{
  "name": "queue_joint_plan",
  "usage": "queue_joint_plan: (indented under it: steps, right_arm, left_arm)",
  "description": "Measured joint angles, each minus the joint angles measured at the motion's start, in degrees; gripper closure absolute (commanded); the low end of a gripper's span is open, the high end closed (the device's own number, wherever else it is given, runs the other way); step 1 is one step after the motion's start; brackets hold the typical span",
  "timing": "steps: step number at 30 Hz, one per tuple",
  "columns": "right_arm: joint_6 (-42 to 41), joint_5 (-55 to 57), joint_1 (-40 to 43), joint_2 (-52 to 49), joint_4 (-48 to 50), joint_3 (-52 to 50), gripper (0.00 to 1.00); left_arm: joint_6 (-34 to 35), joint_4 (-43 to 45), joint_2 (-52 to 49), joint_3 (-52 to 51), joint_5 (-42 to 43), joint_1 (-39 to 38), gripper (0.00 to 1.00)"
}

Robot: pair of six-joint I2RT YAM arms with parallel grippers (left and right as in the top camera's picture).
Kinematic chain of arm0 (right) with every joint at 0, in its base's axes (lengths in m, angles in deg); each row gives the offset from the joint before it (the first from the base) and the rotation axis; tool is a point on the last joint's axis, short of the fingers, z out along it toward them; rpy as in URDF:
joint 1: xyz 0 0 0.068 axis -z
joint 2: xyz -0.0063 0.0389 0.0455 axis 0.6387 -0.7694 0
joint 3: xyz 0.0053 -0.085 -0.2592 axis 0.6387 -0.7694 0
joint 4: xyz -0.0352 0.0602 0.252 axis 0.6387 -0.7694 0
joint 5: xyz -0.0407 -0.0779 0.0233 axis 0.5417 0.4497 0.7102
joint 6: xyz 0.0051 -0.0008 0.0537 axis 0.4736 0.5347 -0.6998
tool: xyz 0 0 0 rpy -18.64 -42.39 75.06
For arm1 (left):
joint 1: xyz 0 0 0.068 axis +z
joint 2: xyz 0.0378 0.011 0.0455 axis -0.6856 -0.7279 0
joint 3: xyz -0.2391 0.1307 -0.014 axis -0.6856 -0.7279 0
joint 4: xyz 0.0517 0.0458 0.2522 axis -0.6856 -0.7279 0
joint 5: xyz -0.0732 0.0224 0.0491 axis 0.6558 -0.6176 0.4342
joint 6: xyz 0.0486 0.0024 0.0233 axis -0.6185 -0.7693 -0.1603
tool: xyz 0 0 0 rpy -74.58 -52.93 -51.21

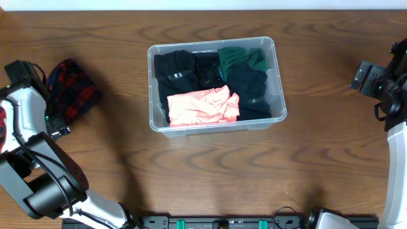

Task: Pack container
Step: 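Move the left gripper to the plaid shirt and grasp it, then close the left gripper on the plaid shirt and lift it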

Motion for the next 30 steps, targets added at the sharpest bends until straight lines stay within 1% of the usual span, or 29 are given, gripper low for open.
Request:
queue_joint_plan:
  steps: [3,7,17,26,28,29,30]
  right_arm:
    - [0.0,0.0,0.0,0.0,0.0,0.0,0.01]
    - [0.0,0.0,0.0,0.0,0.0,0.0,0.01]
    - [0.0,0.0,0.0,0.0,0.0,0.0,0.01]
    - [0.0,0.0,0.0,0.0,0.0,0.0,0.01]
    - [0.0,0.0,0.0,0.0,0.0,0.0,0.01]
    - [0.0,0.0,0.0,0.0,0.0,0.0,0.01]
    - [0.0,0.0,0.0,0.0,0.0,0.0,0.01]
  left_arm:
    - [2.1,3.5,0.0,-1.4,-0.3,0.0,0.02]
    - [3.3,8.1,0.0,-3.7,-0.7,0.4,0.02]
    - [4.3,14.4,-1.6,-7.9,-1.5,2.9,0.02]
    - [4.3,17.0,-6.3,-8.5,-1.8,3.0,0.02]
    - [4.3,17.0,-6.4,-8.5,-2.0,3.0,0.00]
    - [4.3,17.0,-6.5,-8.4,-2.1,3.0,0.04]
    - [4.3,17.0,-6.5,-8.3,-2.2,3.0,0.12]
